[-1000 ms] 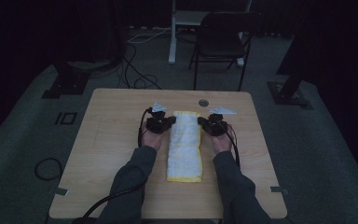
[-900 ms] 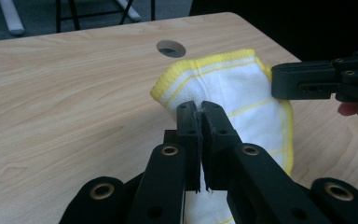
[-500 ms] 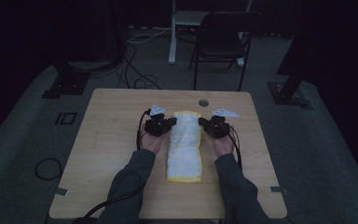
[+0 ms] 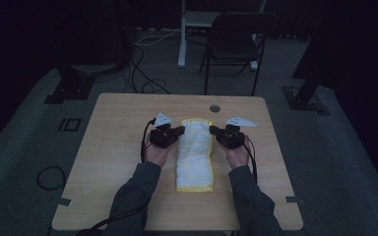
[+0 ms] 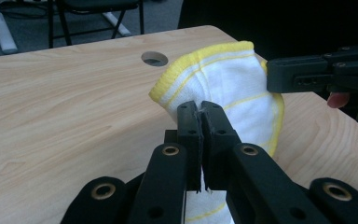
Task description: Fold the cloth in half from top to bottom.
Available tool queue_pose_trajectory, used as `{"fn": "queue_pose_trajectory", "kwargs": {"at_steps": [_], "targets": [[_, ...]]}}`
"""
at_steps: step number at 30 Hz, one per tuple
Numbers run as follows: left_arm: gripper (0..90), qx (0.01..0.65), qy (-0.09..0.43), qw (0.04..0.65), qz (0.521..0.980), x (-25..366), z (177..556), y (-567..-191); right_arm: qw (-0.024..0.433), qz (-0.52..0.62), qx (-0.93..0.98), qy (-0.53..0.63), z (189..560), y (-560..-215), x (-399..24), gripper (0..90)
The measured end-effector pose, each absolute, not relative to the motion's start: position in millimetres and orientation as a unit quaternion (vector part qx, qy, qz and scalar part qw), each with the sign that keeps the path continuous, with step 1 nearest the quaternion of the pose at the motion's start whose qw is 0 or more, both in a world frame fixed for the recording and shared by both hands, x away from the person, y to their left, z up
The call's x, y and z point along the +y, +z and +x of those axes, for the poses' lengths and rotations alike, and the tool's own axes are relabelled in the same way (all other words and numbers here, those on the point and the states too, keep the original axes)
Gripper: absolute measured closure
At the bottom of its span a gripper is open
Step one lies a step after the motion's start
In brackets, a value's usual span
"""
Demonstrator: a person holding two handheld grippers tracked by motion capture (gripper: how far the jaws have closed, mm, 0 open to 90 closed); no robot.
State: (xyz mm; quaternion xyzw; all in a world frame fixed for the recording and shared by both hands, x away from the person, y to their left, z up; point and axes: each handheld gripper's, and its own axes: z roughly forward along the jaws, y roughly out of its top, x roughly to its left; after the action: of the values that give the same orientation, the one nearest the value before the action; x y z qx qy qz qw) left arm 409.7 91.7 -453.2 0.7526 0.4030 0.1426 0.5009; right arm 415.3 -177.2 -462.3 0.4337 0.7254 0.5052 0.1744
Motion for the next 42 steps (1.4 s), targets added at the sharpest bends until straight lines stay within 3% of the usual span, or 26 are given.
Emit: {"fn": "queue_pose_trajectory", "kwargs": {"at_steps": [42], "targets": [[87.9,0.390,0.128,0.507,0.758,109,348,-472,0.153,0.414,0.737,0.512,362,-478,-178,88.1]]}}
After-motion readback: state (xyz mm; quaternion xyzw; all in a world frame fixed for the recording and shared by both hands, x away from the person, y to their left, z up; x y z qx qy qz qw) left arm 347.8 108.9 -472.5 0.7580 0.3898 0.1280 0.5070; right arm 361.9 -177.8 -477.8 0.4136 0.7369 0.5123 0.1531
